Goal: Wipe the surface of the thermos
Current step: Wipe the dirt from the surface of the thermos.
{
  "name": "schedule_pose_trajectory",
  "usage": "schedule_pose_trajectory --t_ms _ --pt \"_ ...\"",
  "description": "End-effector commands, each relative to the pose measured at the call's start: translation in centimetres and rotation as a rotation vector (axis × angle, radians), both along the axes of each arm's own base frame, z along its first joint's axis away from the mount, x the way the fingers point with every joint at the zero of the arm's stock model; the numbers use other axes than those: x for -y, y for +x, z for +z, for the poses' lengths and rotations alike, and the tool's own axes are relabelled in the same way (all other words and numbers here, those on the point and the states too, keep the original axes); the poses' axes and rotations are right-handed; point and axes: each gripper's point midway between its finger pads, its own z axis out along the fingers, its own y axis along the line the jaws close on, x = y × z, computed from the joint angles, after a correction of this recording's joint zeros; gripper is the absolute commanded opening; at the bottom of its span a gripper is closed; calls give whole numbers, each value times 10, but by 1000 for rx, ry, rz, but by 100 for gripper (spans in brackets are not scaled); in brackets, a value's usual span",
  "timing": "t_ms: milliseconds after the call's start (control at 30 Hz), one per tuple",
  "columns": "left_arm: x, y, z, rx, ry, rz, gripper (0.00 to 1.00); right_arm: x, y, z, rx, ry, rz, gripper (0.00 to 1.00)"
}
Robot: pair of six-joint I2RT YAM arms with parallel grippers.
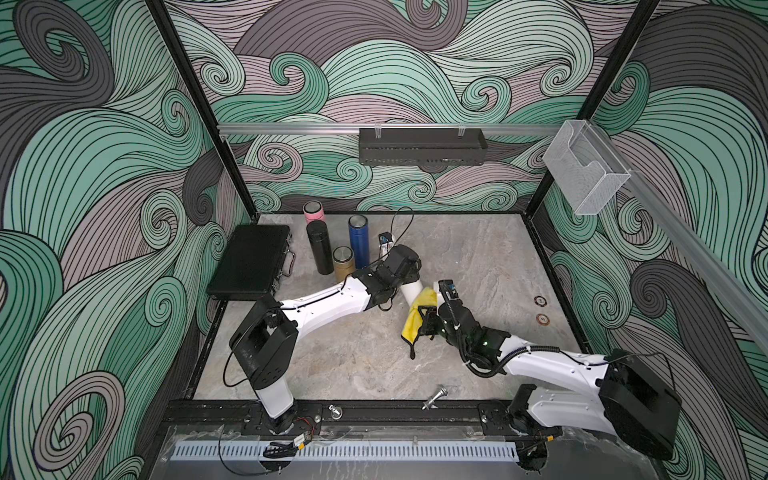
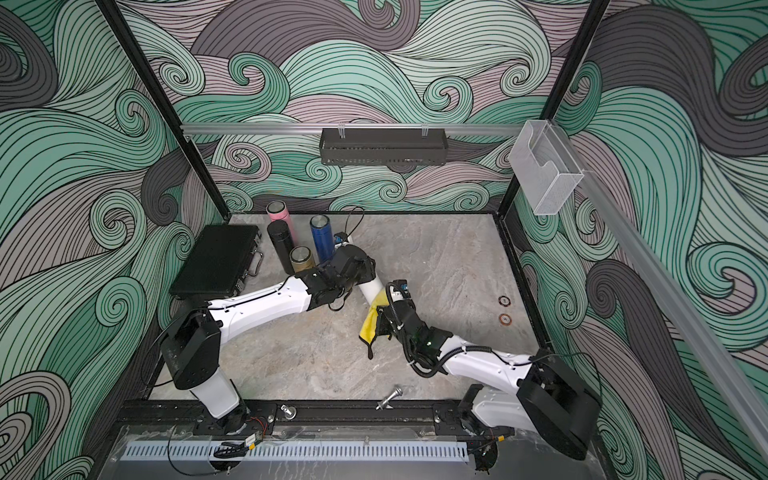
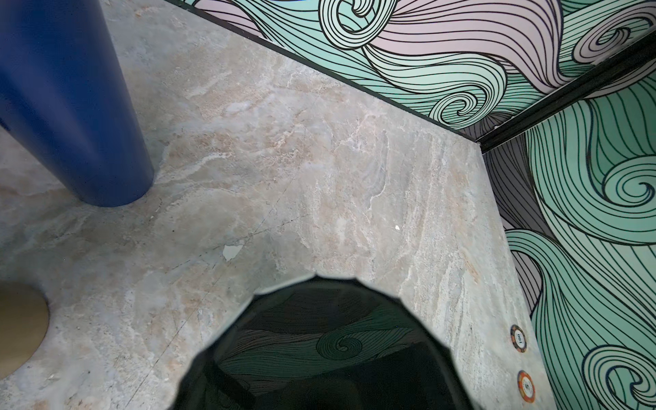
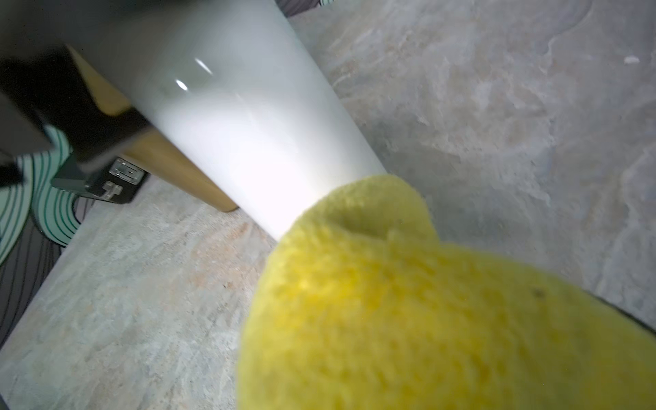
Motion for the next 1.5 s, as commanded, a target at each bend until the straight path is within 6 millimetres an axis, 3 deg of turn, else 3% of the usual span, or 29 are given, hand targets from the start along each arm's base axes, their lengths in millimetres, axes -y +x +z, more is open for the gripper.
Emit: schedule_pose_trajectory --t_ms 0,100,200,400,533,633,900,1033,1200,1333,1400,1467 --pt "18 11 36 34 -117 -14 0 -27 21 46 150 72 33 0" --pt "21 10 37 28 -126 -24 0 -42 31 41 141 35 50 0" --pt "19 10 38 36 -118 -23 0 -43 33 24 94 19 34 0" --pt "12 11 40 55 -93 -17 0 -10 16 -22 -25 -21 -55 0" --pt "9 13 42 68 -83 -19 0 16 3 -39 -71 -51 -109 0" --pt "10 13 43 77 -73 -30 0 25 -1 -28 -60 -54 -117 0" --pt "20 8 31 98 -43 -133 0 13 13 68 96 31 -27 0" --pt "25 4 30 116 -38 -191 0 10 21 77 85 61 3 0" --pt "30 -3 34 162 -18 -272 0 26 18 28 -36 42 -31 0" --pt "29 -9 37 214 20 -332 0 54 4 -15 -135 6 -90 0" --pt "28 -12 39 243 42 -361 0 68 -3 -24 -172 -21 -116 0" --pt "26 -15 42 278 70 -391 0 78 -7 -20 -175 -26 -120 0"
